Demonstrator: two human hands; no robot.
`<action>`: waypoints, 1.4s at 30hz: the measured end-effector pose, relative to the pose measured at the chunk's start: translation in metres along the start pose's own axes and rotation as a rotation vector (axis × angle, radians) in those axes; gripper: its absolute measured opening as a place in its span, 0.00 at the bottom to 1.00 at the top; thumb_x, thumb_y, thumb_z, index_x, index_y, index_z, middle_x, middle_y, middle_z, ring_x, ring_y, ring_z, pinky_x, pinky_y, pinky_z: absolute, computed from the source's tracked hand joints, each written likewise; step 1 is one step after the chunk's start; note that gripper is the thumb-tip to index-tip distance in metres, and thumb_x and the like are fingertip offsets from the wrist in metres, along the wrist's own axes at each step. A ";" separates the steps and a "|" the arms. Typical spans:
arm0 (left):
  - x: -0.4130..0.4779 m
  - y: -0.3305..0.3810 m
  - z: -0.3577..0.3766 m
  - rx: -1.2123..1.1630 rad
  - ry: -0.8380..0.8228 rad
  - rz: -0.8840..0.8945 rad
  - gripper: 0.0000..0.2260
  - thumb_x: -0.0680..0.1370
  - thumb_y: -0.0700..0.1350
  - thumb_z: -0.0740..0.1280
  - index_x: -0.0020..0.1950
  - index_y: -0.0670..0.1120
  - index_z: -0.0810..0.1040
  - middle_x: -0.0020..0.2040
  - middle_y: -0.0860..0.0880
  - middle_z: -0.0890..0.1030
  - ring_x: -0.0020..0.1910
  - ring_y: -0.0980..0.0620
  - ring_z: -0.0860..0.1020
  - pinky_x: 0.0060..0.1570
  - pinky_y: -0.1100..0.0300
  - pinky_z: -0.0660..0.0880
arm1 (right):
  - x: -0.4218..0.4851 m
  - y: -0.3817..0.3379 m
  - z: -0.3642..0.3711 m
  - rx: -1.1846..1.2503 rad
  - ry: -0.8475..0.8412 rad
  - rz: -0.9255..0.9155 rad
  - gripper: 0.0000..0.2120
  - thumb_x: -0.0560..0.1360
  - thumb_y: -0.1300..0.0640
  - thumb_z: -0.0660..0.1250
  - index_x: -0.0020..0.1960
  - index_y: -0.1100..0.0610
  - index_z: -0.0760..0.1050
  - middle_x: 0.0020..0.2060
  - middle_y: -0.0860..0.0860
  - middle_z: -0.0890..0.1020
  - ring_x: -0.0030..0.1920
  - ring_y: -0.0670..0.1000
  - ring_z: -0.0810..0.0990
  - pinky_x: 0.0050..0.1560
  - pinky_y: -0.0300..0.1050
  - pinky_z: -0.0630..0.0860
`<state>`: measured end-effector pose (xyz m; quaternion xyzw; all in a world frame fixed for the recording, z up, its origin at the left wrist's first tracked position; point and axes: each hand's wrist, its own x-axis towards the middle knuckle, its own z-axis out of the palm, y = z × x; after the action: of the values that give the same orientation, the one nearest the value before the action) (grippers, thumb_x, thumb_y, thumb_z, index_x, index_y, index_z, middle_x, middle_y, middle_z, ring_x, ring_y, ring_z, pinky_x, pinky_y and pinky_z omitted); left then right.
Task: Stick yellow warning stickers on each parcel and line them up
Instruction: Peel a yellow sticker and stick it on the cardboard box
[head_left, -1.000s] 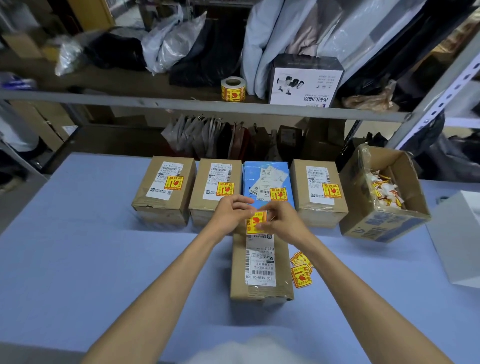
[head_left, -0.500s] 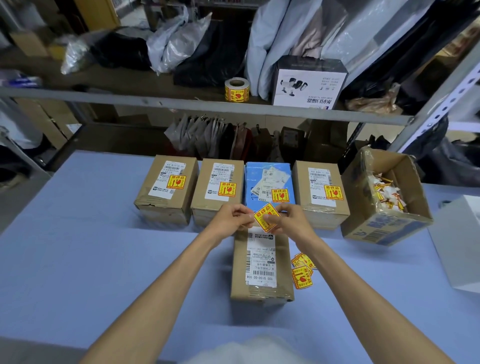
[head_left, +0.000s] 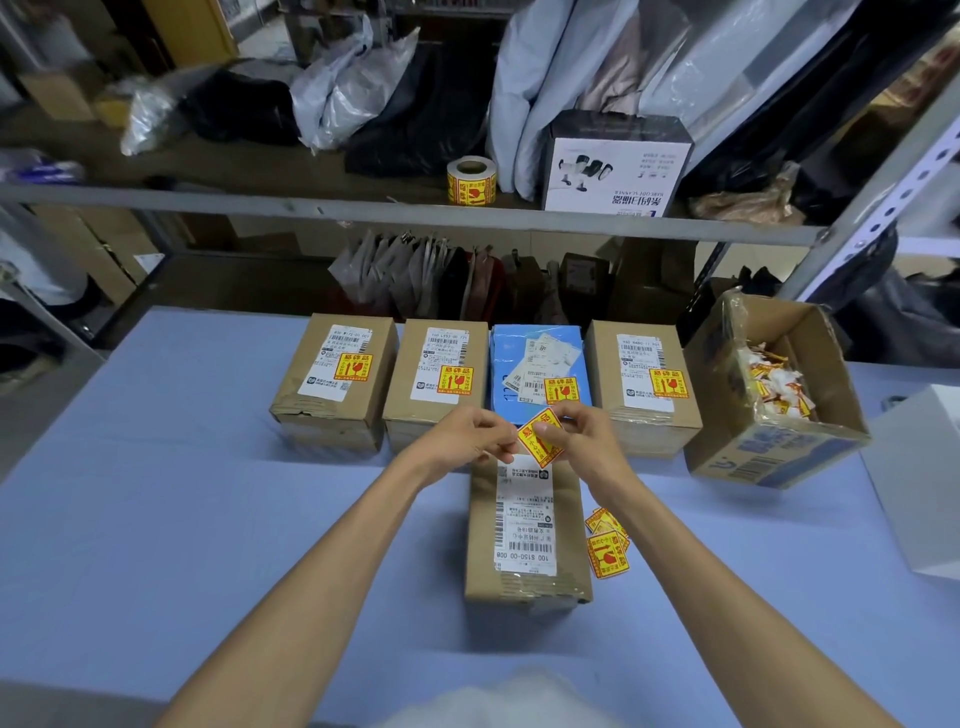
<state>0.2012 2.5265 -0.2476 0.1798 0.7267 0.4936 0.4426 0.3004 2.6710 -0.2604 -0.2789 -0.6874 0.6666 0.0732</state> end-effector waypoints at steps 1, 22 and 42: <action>0.000 0.000 0.000 -0.005 0.008 0.001 0.07 0.79 0.44 0.66 0.48 0.41 0.81 0.42 0.48 0.84 0.38 0.58 0.80 0.35 0.68 0.70 | 0.000 0.001 0.001 -0.001 0.007 0.001 0.06 0.74 0.65 0.69 0.41 0.58 0.75 0.36 0.52 0.81 0.38 0.50 0.81 0.38 0.40 0.79; 0.007 -0.009 0.002 -0.058 0.086 0.037 0.06 0.78 0.42 0.66 0.47 0.41 0.81 0.37 0.51 0.83 0.35 0.59 0.80 0.39 0.64 0.71 | -0.010 0.009 0.007 -0.420 0.286 -0.491 0.02 0.74 0.60 0.70 0.46 0.57 0.79 0.41 0.49 0.80 0.42 0.45 0.78 0.42 0.34 0.73; 0.008 -0.012 0.006 -0.032 0.028 0.111 0.09 0.78 0.42 0.68 0.52 0.38 0.82 0.42 0.46 0.84 0.39 0.56 0.81 0.37 0.70 0.74 | -0.006 0.007 0.009 -0.036 0.054 -0.086 0.06 0.74 0.63 0.70 0.43 0.66 0.79 0.35 0.61 0.84 0.37 0.57 0.84 0.39 0.46 0.82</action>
<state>0.2037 2.5303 -0.2623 0.2056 0.7136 0.5315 0.4074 0.3030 2.6604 -0.2665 -0.2685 -0.7083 0.6426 0.1152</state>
